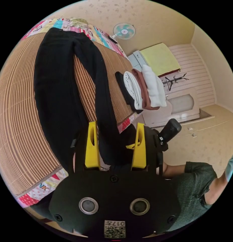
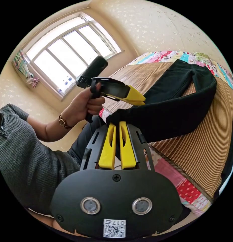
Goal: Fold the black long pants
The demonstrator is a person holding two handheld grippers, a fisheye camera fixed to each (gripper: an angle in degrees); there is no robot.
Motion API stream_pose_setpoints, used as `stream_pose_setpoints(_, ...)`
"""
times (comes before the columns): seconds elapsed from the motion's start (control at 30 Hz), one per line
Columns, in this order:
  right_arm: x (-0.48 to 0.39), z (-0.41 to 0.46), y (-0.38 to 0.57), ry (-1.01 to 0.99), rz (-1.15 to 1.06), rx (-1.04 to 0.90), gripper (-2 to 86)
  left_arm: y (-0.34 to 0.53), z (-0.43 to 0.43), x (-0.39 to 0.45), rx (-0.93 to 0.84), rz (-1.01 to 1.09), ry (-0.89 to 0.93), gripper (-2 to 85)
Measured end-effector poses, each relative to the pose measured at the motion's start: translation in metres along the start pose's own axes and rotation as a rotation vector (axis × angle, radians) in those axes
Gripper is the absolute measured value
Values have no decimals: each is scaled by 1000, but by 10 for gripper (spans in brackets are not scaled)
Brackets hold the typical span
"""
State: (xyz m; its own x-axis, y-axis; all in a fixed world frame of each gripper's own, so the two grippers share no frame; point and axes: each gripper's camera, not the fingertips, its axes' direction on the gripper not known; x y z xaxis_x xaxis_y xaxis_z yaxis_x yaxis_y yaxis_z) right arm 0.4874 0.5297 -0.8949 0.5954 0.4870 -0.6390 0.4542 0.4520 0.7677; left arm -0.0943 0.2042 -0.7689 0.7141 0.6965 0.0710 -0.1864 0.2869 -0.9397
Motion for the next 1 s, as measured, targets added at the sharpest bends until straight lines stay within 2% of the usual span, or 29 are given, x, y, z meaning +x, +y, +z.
stream_pose_setpoints(0.1, -2, 15, 0, -6, 21, -38, 37, -11, 22, 1, -86, 27, -83, 116)
stream_pose_setpoints(0.17, -3, 14, 1, -3, 26, -65, 38, -1, 15, 6, -36, 80, -93, 50)
stream_pose_setpoints(0.33, 14, -24, 11, -108, 40, -61, 40, 46, -15, -22, 110, -5, 22, 40)
stream_pose_setpoints(0.43, 50, -40, 10, -7, 108, -54, 46, 76, -10, -51, 156, -89, 77, 39)
stream_pose_setpoints(0.5, 103, -47, -10, 82, 247, -26, 63, 89, -3, -65, 175, -122, 100, 39)
stream_pose_setpoints(0.63, 204, -49, -59, 129, 440, 105, 87, 106, 8, -87, 229, -168, 171, 39)
stream_pose_setpoints(0.7, 274, -42, -101, 207, 567, 159, 103, 108, 9, -89, 227, -166, 145, 38)
stream_pose_setpoints(0.83, 357, -31, -175, 246, 670, 226, 119, 107, 10, -87, 198, -129, 59, 38)
stream_pose_setpoints(0.9, 395, -23, -231, 439, 734, 190, 123, 107, 11, -90, 183, -144, 13, 39)
stream_pose_setpoints(0.93, 404, -21, -243, 473, 756, 186, 123, 108, 12, -94, 186, -165, -13, 39)
stream_pose_setpoints(1.0, 434, -22, -274, 443, 825, 271, 123, 110, 14, -100, 189, -181, -8, 39)
